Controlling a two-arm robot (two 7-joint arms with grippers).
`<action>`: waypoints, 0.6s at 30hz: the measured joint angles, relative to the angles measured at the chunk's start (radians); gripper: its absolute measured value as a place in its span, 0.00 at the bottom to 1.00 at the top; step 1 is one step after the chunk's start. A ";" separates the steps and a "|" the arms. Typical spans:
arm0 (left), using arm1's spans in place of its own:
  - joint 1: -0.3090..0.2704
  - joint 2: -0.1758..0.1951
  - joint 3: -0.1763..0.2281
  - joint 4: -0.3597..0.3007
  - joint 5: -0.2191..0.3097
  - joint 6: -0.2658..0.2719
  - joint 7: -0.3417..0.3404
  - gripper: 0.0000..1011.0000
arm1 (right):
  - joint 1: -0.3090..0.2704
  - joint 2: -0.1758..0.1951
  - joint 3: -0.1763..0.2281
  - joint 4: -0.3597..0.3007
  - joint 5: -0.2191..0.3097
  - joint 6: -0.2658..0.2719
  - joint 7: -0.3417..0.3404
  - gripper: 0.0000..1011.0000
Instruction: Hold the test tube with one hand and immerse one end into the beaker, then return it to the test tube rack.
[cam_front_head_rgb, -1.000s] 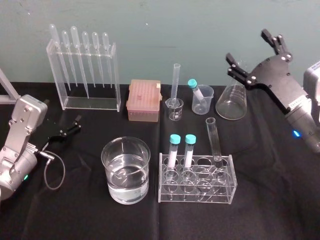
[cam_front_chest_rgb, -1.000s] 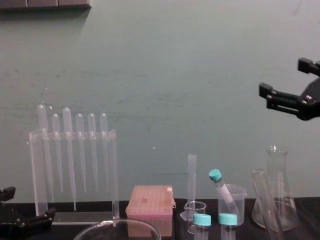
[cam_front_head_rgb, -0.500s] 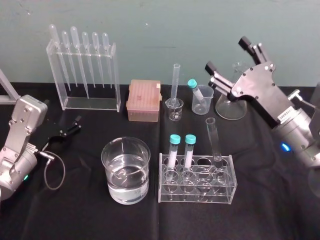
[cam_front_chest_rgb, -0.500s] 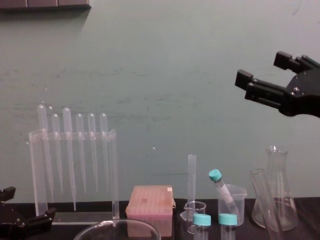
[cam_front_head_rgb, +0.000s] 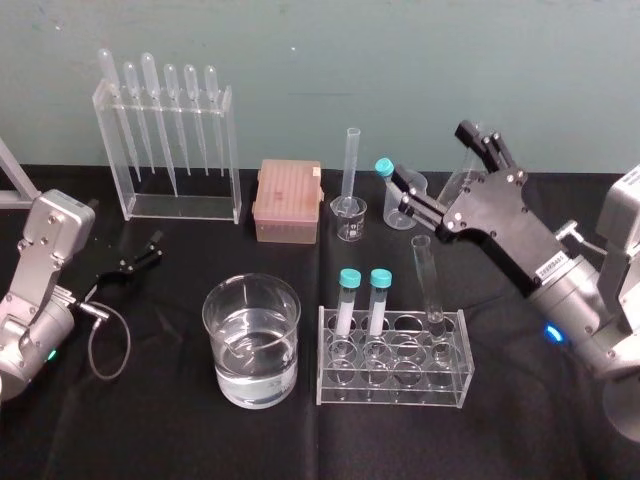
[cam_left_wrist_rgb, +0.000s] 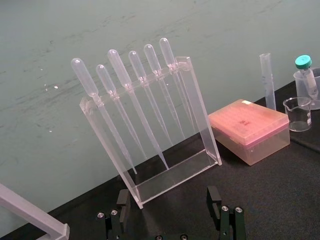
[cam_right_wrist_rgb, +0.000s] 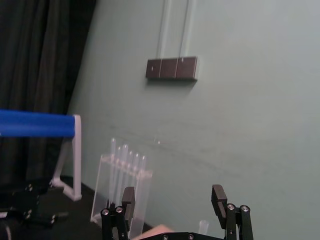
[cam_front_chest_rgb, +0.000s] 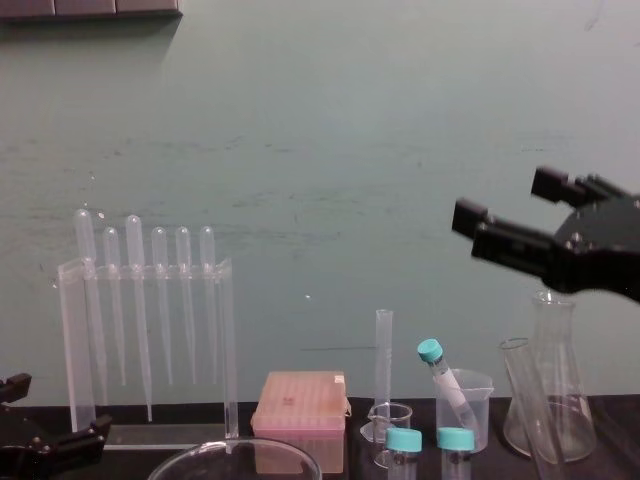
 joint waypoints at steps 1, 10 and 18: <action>0.000 0.000 0.000 0.000 0.000 0.000 0.000 0.99 | -0.005 -0.001 0.000 -0.002 -0.003 0.005 -0.002 0.99; 0.000 0.000 0.000 0.000 0.000 0.000 0.000 0.99 | -0.060 -0.004 0.005 -0.020 -0.018 0.064 -0.006 0.99; 0.000 0.000 0.000 0.000 0.000 0.000 0.000 0.99 | -0.090 -0.008 0.017 -0.009 -0.021 0.096 0.001 0.99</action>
